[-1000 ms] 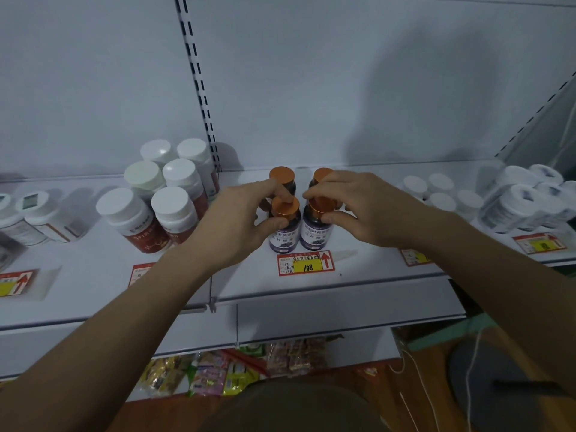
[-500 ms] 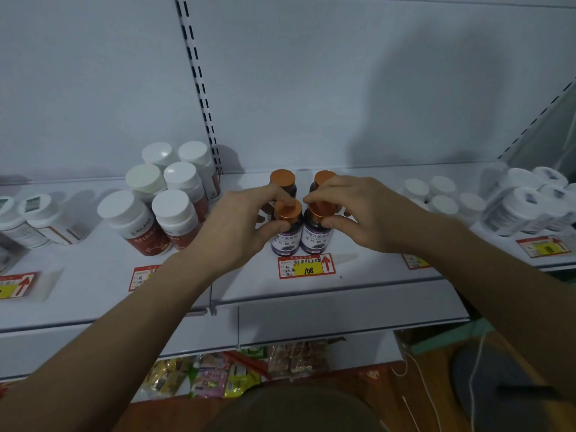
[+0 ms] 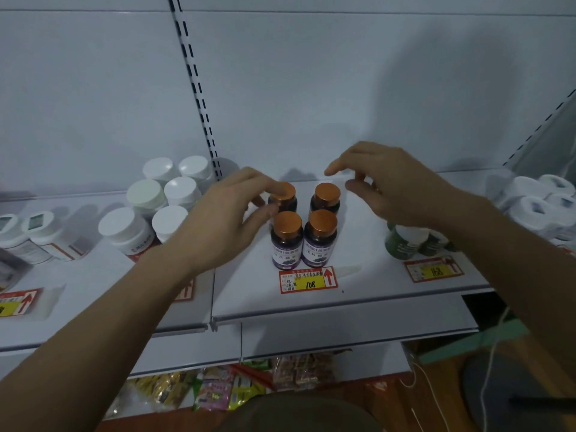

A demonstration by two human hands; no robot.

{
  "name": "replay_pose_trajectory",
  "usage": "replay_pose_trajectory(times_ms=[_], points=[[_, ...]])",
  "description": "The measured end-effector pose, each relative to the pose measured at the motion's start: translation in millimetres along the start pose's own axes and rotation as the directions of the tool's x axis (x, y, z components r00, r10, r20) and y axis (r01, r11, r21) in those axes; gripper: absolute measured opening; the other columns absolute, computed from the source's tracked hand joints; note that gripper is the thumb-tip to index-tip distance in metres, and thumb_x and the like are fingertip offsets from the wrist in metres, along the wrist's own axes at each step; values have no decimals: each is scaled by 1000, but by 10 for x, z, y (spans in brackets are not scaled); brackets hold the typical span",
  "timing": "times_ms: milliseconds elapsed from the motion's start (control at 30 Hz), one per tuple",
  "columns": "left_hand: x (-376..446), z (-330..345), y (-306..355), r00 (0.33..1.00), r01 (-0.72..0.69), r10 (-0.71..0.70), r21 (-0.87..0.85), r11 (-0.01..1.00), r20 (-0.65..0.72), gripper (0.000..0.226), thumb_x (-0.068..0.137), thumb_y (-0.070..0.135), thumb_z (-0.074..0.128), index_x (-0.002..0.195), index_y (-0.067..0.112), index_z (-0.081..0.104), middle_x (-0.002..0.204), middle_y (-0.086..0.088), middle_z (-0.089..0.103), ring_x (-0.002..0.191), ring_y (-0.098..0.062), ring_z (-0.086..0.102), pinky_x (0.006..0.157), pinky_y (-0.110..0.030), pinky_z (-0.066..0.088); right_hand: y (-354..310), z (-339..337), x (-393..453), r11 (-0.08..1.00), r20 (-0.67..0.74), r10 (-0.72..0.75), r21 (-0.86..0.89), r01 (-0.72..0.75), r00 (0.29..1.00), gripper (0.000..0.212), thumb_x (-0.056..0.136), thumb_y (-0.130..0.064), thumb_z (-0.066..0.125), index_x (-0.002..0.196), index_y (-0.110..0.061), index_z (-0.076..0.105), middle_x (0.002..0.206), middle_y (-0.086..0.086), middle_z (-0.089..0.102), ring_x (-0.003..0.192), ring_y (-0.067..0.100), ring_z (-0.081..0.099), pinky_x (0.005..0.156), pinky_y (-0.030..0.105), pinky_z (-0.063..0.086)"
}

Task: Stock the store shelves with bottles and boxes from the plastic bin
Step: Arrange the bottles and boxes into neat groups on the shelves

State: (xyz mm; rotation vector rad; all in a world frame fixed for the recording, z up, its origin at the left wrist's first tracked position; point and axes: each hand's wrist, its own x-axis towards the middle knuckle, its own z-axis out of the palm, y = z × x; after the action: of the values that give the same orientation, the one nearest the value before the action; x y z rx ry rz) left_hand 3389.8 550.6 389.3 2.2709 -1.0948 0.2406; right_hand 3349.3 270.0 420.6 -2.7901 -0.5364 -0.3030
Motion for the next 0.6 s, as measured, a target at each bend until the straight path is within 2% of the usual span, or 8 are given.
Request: replay_pose_trajectory(times_ms=[100,200,300,400,533,600], points=[[273,-108,-34,997,18,-27,124,992,77,28,97,19,61,125,23,64,121,2,63,99,-13,62,85,-32,52,97,-38,228,999,313,25,23,-34,949,45,96,-22,65,135,-42,54,131,-9,54,100,7,57,88,26,46],[476,-125,-63,970,12,-66,227,974,235,34,99,24,60,132,29,59,130,2,61,109,-18,60,92,-38,51,78,53,384,998,460,-40,-27,59,887,42,95,-23,67,132,-40,57,123,-9,57,102,8,56,91,31,49],[540,-92,-67,950,0,-73,235,972,303,35,100,24,58,134,30,58,132,4,60,112,-16,58,92,-33,49,96,108,458,998,442,-25,-41,48,897,35,97,-22,64,130,-32,58,111,-10,56,98,10,52,90,31,47],[557,-49,-88,943,-8,-69,230,973,324,34,99,20,59,132,26,60,131,3,61,109,-14,58,85,-24,41,216,146,496,1000,371,24,-17,-19,928,32,99,-21,60,130,-28,58,113,-4,62,95,11,55,87,31,48],[582,-5,-137,939,28,-93,195,980,332,33,96,21,65,127,28,60,125,5,64,99,-13,62,83,-29,51,350,130,516,990,301,103,57,-126,948,30,101,-20,56,130,-26,59,117,-4,63,97,10,56,76,18,42],[595,17,-145,936,44,-105,185,982,336,33,94,23,67,126,28,60,123,5,65,99,-12,62,83,-30,51,360,93,526,984,294,112,101,-147,949,30,102,-19,56,130,-29,59,112,-8,60,98,11,58,76,18,41]])
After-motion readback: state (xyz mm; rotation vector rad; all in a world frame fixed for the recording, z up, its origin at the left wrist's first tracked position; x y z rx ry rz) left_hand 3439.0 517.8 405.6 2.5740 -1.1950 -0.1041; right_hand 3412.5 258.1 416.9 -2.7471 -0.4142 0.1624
